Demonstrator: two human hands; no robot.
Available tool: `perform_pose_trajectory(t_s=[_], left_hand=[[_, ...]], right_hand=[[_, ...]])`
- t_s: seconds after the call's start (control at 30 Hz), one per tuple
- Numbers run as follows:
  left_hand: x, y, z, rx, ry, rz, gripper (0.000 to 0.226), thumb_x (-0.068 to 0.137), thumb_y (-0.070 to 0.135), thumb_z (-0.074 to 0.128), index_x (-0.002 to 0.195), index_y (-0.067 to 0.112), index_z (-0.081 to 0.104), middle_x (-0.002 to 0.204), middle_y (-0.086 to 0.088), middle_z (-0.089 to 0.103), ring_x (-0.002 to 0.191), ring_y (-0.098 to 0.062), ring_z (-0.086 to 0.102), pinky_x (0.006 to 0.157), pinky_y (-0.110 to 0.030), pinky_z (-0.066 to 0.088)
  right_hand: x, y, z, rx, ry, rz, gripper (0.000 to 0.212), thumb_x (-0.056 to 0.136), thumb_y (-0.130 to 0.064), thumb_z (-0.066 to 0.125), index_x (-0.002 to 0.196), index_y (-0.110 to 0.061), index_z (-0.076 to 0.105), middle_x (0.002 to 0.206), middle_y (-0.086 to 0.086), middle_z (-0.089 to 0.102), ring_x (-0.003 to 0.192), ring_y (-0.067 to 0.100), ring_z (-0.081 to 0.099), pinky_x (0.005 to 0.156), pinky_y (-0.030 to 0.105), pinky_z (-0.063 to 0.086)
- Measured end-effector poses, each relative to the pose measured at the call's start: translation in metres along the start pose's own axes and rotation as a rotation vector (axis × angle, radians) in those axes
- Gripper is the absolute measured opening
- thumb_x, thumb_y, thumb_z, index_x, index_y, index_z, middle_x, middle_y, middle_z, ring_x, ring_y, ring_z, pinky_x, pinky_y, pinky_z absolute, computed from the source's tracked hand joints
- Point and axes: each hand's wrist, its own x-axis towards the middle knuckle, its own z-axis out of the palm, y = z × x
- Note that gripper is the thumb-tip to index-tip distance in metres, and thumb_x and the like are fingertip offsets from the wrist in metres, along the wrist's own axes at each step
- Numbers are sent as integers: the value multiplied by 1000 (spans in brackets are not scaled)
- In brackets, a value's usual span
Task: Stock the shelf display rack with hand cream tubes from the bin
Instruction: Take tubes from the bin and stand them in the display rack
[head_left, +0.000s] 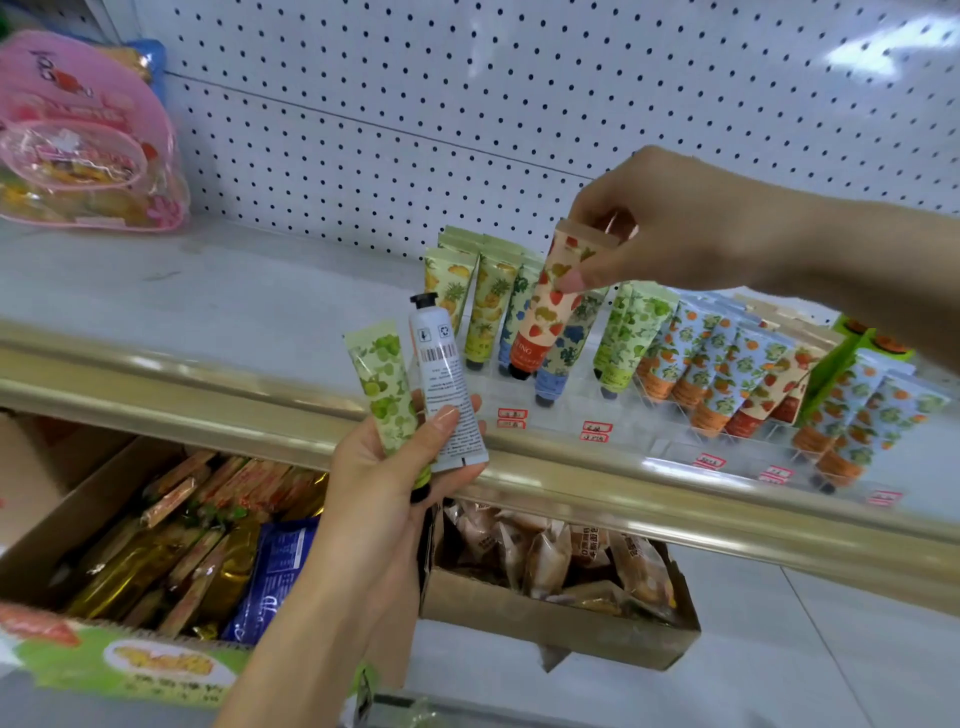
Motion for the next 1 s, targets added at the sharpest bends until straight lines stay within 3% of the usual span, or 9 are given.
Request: perform_pose_trajectory(t_s=[0.07, 0.2, 0.37, 0.57, 0.73, 0.87, 1.0], left_hand=[[1, 0, -1, -4, 0, -5, 34, 72, 13, 63, 107, 15, 67, 106, -9, 72, 95, -21, 70, 73, -32, 59], [3, 0, -4, -1, 14, -7, 34, 72, 14, 63, 106, 15, 67, 105, -8, 73, 96, -20, 70, 74, -32, 59], [4, 0, -4, 0, 28, -8, 34, 72, 14, 63, 105, 17, 67, 105, -8, 73, 95, -19, 70, 76, -34, 58], [4, 2, -3, -27, 44, 3, 35, 72, 16, 63, 106, 16, 67, 103, -8, 73, 92, -18, 71, 70, -30, 60], [5, 1, -2, -9, 32, 16, 36, 71, 17, 63, 107, 14, 66, 102, -8, 73, 89, -17, 71, 69, -27, 59], [5, -3, 0, 67, -18, 25, 30, 70, 18, 63, 100, 18, 68, 98, -5, 75, 89, -16, 71, 71, -28, 59], [5, -10, 8, 148, -78, 22, 33, 69, 20, 64, 102, 14, 68, 96, -5, 75, 90, -19, 71, 71, -27, 59]], right_hand=[[1, 0, 2, -35, 20, -6, 17, 77, -31, 74, 80, -16, 67, 67, -7, 55, 58, 6, 45, 47, 9, 34], [8, 3, 4, -63, 33, 1, 23, 77, -33, 74, 85, -12, 70, 68, -1, 52, 57, 9, 40, 50, 21, 30], [9, 9, 2, -15, 17, 12, 22, 76, -34, 75, 80, -12, 69, 64, -4, 52, 54, 7, 41, 41, 7, 32], [10, 10, -5, -6, -4, 3, 22, 73, -34, 77, 80, -14, 71, 70, -1, 62, 57, 6, 47, 42, 6, 32], [2, 10, -27, 2, 38, 3, 21, 73, -35, 75, 80, -16, 72, 79, 8, 68, 56, 7, 47, 49, 14, 35], [-11, 15, -42, -47, 25, 18, 26, 71, -39, 74, 82, -15, 73, 89, 17, 68, 72, 28, 53, 56, 28, 34], [-30, 28, -50, -117, -11, 72, 23, 70, -39, 75, 78, -18, 72, 84, 13, 68, 83, 32, 59, 62, 32, 36]])
